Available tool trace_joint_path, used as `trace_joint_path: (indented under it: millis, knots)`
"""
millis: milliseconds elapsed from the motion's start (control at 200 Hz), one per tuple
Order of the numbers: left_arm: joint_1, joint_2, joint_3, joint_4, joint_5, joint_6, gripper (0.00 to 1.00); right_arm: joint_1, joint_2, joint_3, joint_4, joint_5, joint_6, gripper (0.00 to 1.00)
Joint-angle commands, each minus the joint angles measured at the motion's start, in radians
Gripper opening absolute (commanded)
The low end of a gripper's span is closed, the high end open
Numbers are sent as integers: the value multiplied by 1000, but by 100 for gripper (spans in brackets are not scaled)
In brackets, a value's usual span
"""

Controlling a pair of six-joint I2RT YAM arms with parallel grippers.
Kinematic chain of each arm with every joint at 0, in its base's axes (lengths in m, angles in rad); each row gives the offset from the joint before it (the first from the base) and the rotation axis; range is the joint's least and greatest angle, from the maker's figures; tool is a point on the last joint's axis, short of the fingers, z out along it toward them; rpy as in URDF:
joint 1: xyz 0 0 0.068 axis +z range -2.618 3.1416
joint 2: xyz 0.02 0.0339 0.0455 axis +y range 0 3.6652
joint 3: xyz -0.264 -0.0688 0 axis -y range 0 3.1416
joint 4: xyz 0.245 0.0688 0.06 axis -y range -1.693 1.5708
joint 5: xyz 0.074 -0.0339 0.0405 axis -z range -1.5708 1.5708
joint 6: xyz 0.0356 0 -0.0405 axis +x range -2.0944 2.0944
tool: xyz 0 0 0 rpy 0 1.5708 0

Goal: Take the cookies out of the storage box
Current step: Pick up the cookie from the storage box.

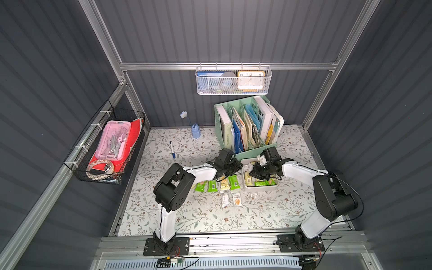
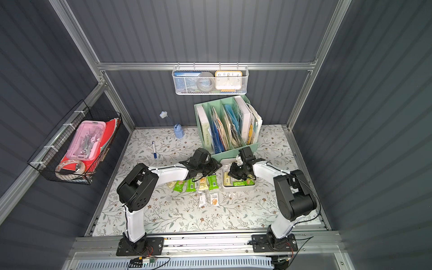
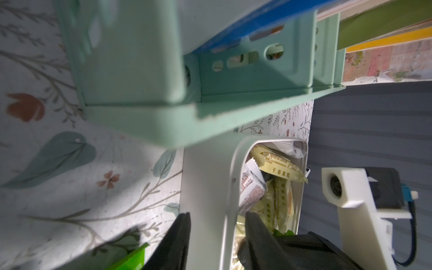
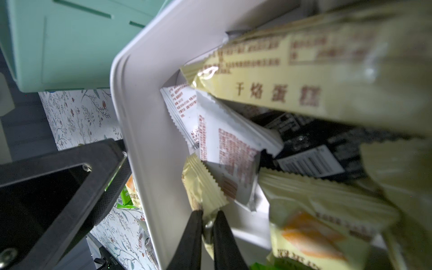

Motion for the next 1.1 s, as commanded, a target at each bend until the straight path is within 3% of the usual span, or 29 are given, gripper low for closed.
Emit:
trace_joint_path:
  millis: [0, 210, 605, 835, 1096]
  knots:
    - [-4, 5, 12, -16, -11, -6, 43, -4, -9, -7, -20, -9, -2, 8]
    - [-3, -61, -24, 12, -83, 2, 46, -7, -37, -2, -28, 0, -7, 3]
    - [-3, -353, -228, 69, -433, -49, 54, -15, -251, 22, -117, 78, 8, 0]
    - [-2, -491, -283, -106, -651, -145, 55, 18, -375, -38, -80, 37, 148, 0]
    - [-2, -624, -334, -375, -845, -377, 56, 218, -411, -77, -43, 62, 260, 0]
